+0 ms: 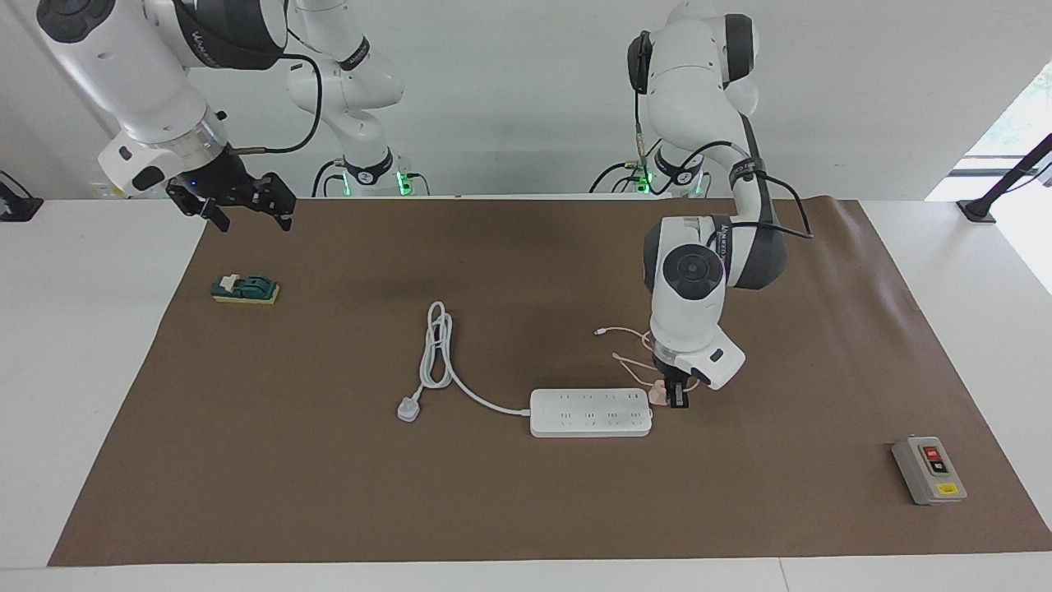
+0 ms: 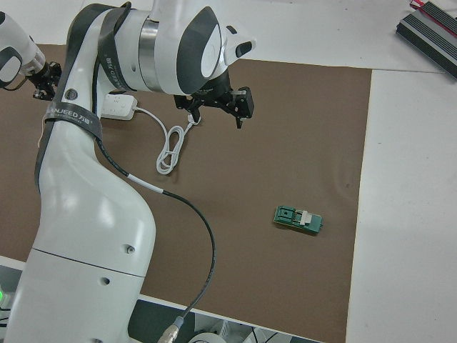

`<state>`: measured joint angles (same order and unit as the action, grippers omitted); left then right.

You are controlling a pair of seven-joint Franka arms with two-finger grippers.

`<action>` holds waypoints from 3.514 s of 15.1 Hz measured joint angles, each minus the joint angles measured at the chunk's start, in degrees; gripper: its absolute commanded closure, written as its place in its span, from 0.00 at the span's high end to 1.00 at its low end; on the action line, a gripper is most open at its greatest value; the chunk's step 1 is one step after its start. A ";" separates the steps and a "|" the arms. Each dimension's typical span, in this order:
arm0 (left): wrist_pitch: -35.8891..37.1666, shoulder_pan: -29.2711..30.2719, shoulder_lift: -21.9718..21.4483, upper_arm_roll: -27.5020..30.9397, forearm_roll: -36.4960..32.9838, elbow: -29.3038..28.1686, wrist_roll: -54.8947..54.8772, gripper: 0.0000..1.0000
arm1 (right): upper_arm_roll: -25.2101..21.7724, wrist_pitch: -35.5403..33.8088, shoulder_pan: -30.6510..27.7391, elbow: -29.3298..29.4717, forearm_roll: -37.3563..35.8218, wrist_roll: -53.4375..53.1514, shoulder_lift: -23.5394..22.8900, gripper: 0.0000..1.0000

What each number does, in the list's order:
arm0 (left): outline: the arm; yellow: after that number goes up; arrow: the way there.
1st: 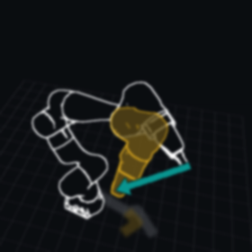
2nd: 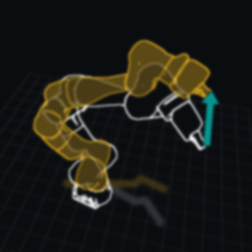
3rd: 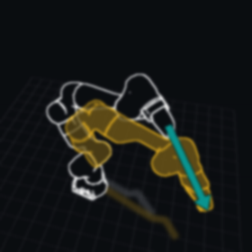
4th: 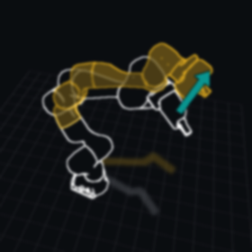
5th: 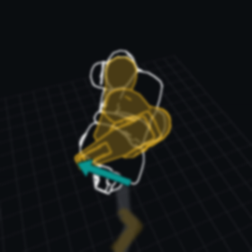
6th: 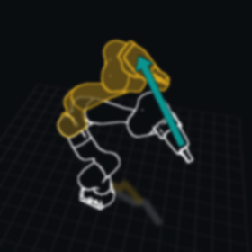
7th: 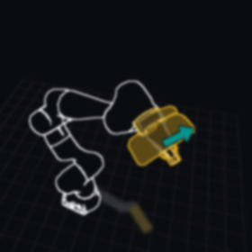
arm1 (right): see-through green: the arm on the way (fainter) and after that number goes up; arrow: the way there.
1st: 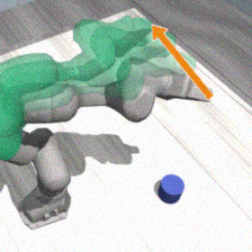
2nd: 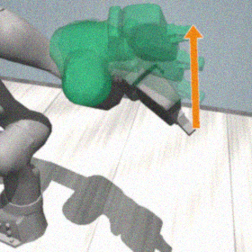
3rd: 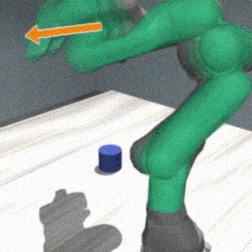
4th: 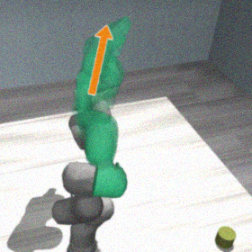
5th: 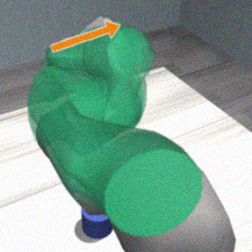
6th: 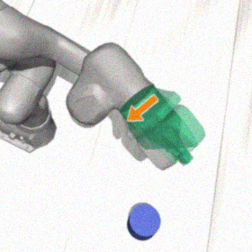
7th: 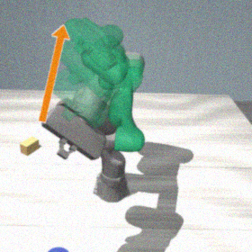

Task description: Plug charger into power strip

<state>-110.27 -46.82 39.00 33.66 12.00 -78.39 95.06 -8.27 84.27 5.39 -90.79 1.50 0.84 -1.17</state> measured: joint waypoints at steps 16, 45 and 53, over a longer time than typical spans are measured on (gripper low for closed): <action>3.07 -2.46 -1.65 -0.19 -0.28 0.02 6.58 0.00 | 0.00 0.00 0.00 0.00 0.00 0.00 0.00 1.00; 1.53 -2.80 -0.03 -0.63 -0.75 0.55 6.49 0.00 | 0.00 0.00 0.00 0.00 0.00 0.00 0.00 1.00; 1.53 -3.07 0.77 -0.66 -0.92 1.42 6.12 0.00 | 0.00 0.00 0.00 0.00 0.00 0.00 0.00 1.00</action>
<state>-108.74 -49.89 39.77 33.01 11.08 -76.97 101.17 -8.27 84.27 5.39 -90.79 1.50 0.84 -1.17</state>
